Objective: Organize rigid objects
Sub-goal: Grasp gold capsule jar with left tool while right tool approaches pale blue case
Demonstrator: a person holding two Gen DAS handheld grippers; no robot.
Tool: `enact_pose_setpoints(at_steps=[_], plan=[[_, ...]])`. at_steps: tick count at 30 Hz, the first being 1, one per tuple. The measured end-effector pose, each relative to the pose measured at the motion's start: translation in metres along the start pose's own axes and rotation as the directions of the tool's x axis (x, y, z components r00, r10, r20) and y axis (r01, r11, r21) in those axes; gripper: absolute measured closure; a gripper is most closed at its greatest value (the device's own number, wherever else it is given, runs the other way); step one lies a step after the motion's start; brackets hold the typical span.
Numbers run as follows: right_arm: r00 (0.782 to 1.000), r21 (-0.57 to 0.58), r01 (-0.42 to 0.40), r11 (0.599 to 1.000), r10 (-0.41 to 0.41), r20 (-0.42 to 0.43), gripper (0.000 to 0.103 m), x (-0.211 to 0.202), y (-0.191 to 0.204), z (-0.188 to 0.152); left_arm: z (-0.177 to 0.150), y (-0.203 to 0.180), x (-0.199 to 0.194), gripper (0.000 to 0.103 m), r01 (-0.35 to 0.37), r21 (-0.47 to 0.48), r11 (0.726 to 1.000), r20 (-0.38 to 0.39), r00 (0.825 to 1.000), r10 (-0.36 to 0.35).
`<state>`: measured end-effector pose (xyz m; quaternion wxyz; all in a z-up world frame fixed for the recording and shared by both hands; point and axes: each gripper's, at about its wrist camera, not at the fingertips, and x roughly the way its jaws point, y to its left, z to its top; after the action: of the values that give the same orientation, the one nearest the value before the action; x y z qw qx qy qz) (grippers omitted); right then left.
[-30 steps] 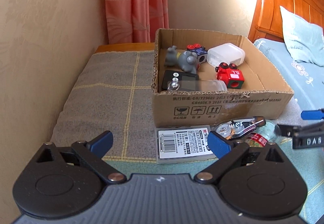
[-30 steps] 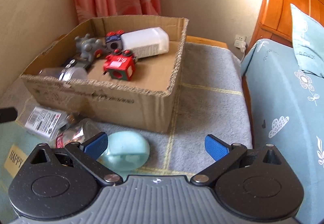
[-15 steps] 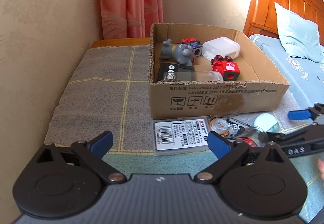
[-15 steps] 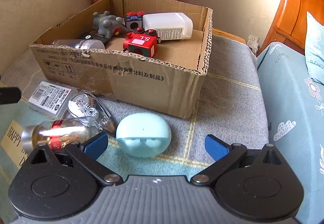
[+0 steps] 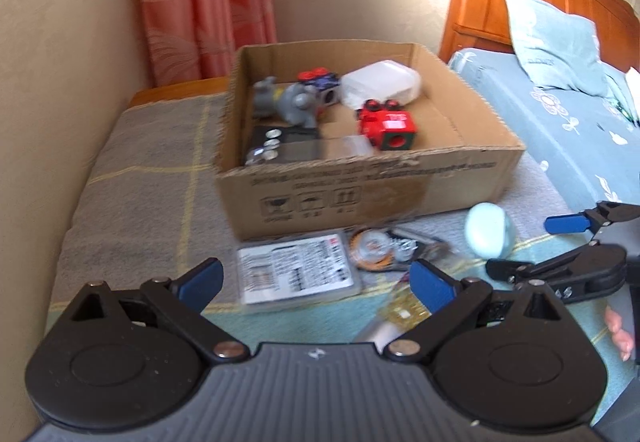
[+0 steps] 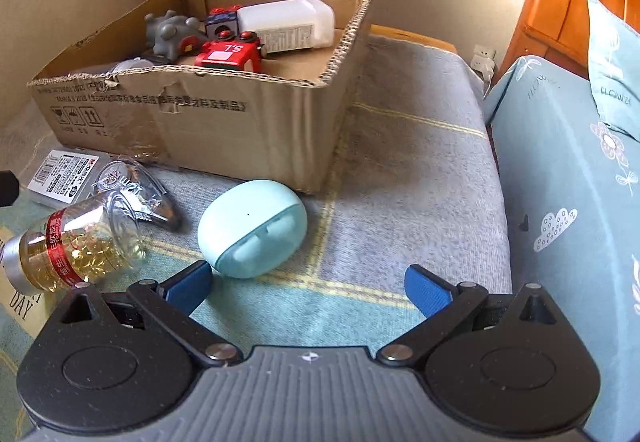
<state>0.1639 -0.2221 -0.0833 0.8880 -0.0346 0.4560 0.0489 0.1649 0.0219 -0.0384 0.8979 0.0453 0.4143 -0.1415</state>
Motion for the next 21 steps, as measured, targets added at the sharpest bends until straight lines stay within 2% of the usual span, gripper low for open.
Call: enact_pose_setpoints(at_steps=[4,12,21], plan=[[1.0,-0.004,0.001,1.0,-0.001,0.02,0.0,-0.001,0.0,-0.004,0.01,-0.021,0.011,0.004,0.031,0.043,0.999,-0.006,0.999,-0.031],[0.999,-0.011,-0.006,1.0,0.007,0.043,0.0,-0.004,-0.002,-0.009,0.018,-0.053,0.043,0.004,0.009,0.106,0.994,-0.034,0.999,-0.005],[0.999,-0.012,-0.006,1.0,0.007,0.049,0.0,-0.004,-0.001,-0.01,-0.008,-0.047,0.018,0.004,-0.012,0.184,0.983,-0.029,0.999,0.017]])
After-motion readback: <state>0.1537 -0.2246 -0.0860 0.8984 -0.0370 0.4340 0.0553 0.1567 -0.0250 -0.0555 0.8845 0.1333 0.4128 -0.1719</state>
